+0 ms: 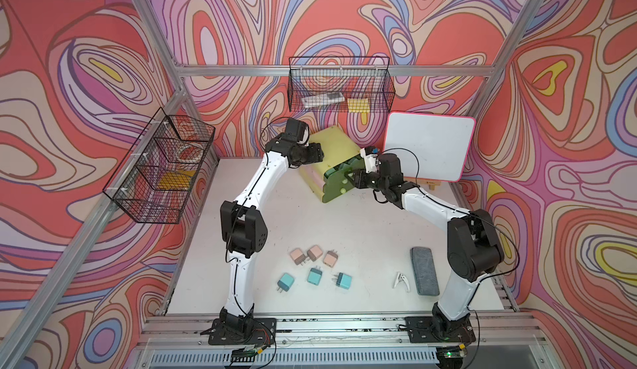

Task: Place the plugs into the drawer by color
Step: Close the drawer in the storage box.

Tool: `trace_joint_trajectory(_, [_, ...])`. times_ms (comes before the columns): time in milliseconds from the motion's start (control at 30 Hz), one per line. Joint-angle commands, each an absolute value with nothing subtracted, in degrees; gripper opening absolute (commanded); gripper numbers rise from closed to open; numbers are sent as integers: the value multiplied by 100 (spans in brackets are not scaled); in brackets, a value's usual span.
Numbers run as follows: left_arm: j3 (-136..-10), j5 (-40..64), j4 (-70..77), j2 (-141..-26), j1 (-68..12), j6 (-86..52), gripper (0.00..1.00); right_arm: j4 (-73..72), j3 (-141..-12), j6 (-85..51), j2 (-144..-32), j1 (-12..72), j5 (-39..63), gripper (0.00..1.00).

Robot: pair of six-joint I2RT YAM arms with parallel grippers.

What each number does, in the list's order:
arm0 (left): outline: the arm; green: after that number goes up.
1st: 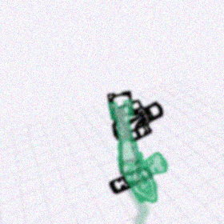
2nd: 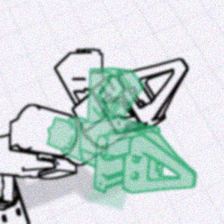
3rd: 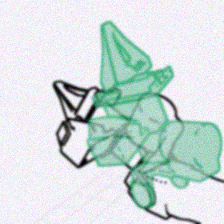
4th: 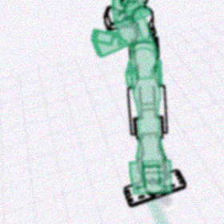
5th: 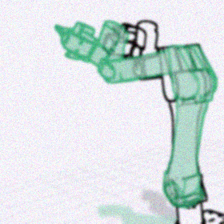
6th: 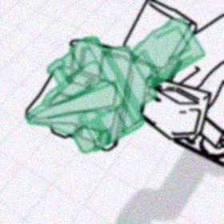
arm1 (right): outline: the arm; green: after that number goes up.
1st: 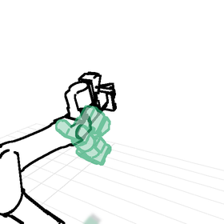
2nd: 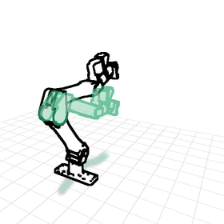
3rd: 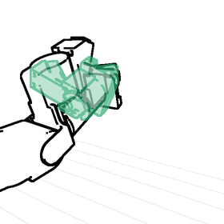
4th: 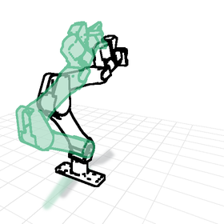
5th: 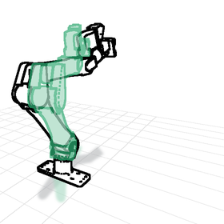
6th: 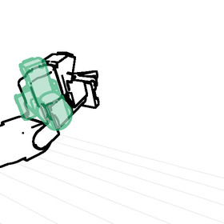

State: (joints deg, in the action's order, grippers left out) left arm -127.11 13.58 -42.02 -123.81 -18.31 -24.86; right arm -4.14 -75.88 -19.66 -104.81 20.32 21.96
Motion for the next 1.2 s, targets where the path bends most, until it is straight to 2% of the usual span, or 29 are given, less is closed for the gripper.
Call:
trace_joint_trajectory(0, [-12595, 1371, -4447, -12278, -1831, -2403, 71, -834, -7769, -2104, -10590, 2057, 2382, 37])
trace_joint_trajectory(500, [-12621, 1373, -4436, -12262, -1836, -2396, 72, -1576, -7918, -2486, -11014, 2081, 2522, 37])
trace_joint_trajectory(867, [-12621, 1348, -4443, -12235, -1837, -2370, 72, -1614, -7948, -2503, -11145, 2100, 2556, 38])
trace_joint_trajectory(1000, [-12621, 1296, -4451, -12227, -1830, -2366, 72, -1810, -7487, -2523, -10849, 2024, 2683, 40])
trace_joint_trajectory(1167, [-12612, 1279, -4455, -12177, -1776, -2416, 72, -2576, -6702, -3099, -10857, 1721, 3371, 41])
